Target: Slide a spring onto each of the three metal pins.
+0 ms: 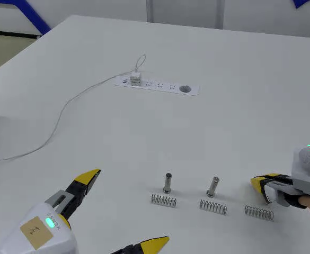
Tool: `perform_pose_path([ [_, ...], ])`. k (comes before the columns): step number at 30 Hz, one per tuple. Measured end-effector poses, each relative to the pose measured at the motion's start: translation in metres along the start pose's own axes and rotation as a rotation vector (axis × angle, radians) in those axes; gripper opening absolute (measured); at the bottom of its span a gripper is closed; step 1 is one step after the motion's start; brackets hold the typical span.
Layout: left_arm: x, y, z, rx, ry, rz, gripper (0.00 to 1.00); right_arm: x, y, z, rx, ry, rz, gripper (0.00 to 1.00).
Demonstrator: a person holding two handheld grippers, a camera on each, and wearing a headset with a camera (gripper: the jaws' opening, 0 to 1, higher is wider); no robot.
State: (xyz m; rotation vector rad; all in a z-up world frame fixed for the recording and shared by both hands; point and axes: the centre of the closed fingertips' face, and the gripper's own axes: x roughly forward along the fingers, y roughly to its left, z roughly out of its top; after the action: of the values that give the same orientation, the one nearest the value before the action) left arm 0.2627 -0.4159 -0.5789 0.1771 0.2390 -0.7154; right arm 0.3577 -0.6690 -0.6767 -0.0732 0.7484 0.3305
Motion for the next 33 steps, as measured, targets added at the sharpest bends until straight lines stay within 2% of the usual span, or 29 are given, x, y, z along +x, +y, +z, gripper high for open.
perform_pose_path([
  [8, 0.0, 0.0, 0.001, -0.002, -0.004, 0.001, 0.94, -0.004, 0.001, 0.003, -0.01, -0.019, 0.005, 0.08],
  [11, -0.001, 0.001, 0.004, 0.011, -0.017, 0.009, 0.93, -0.005, 0.001, 0.004, -0.003, -0.026, 0.005, 0.08],
  [14, -0.001, 0.001, 0.002, 0.013, -0.009, 0.007, 0.93, -0.006, 0.001, 0.007, 0.016, -0.043, 0.01, 0.08],
  [20, 0.0, -0.001, 0.002, 0.013, -0.009, -0.001, 0.93, -0.009, 0.003, 0.008, 0.006, -0.05, 0.008, 0.08],
  [23, -0.001, -0.001, 0.004, 0.0, -0.022, 0.001, 0.93, -0.01, 0.003, 0.008, 0.001, -0.056, 0.006, 0.08],
  [33, 0.0, -0.003, 0.001, 0.01, -0.005, -0.007, 0.93, -0.018, 0.006, 0.011, -0.008, -0.095, 0.004, 0.08],
])
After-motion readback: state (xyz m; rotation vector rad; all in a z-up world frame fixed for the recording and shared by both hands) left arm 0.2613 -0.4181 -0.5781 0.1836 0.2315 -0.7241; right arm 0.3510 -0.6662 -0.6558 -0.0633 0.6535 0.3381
